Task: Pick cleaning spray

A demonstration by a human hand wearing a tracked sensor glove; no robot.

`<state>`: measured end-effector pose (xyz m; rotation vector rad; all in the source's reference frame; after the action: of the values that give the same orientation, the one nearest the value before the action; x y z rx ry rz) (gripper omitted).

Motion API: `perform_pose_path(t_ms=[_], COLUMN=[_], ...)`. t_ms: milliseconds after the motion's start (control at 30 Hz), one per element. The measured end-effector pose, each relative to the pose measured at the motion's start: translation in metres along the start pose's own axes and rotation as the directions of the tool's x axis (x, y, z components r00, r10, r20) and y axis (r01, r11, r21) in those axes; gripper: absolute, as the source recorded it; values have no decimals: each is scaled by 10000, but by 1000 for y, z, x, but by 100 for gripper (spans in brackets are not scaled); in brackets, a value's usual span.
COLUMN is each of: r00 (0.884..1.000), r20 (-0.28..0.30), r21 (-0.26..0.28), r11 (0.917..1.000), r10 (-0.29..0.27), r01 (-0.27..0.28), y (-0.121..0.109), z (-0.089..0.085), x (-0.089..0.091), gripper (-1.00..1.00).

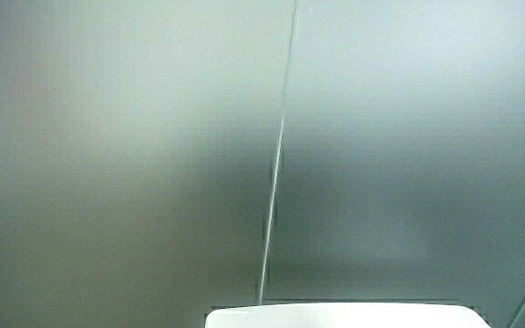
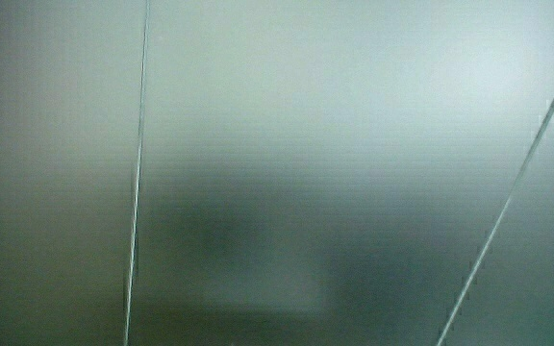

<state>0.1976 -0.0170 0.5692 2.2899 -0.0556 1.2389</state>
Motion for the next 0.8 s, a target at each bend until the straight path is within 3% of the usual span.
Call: perform_pose_path(t_ms=[133, 167, 200, 233, 267, 300, 333, 367, 433, 467, 533, 567, 600, 733, 800], r00=[9991, 9955, 9993, 9905, 9935, 9957, 9993, 9988, 9942, 9963, 9936, 9855, 9850, 9971, 9923], r20=[384, 683, 178, 724, 467, -364, 39, 343, 435, 507, 877, 1366, 1346, -99, -873], r21=[-94, 62, -96, 63, -139, -383, -288, -404, -250, -378, -378, 75, 144, -610, -752], r11=[9998, 9978, 9994, 9931, 9945, 9955, 9989, 9986, 9949, 9970, 9969, 9947, 9937, 9952, 9927], r10=[202, 660, 335, 1165, 1041, 856, 378, 357, 988, 698, 714, 1003, 1083, 761, 880], r01=[-199, -666, -334, -1173, -1035, -870, -377, -343, -978, -679, -683, -1022, -1112, -765, -946], y=[8, 13, 11, 16, 17, 17, 15, 15, 22, 19, 19, 25, 28, 22, 24], z=[-8, -11, -13, -16, -19, -22, -22, -22, -28, -27, -28, -32, -34, -31, -33], x=[-7, -4, -13, -8, -12, -16, -25, -30, -26, -36, -42, -26, -20, -39, -35], gripper=[0, 0, 0, 0, 0, 0, 0, 0, 0, 0, 0, 0, 0, 0, 0])
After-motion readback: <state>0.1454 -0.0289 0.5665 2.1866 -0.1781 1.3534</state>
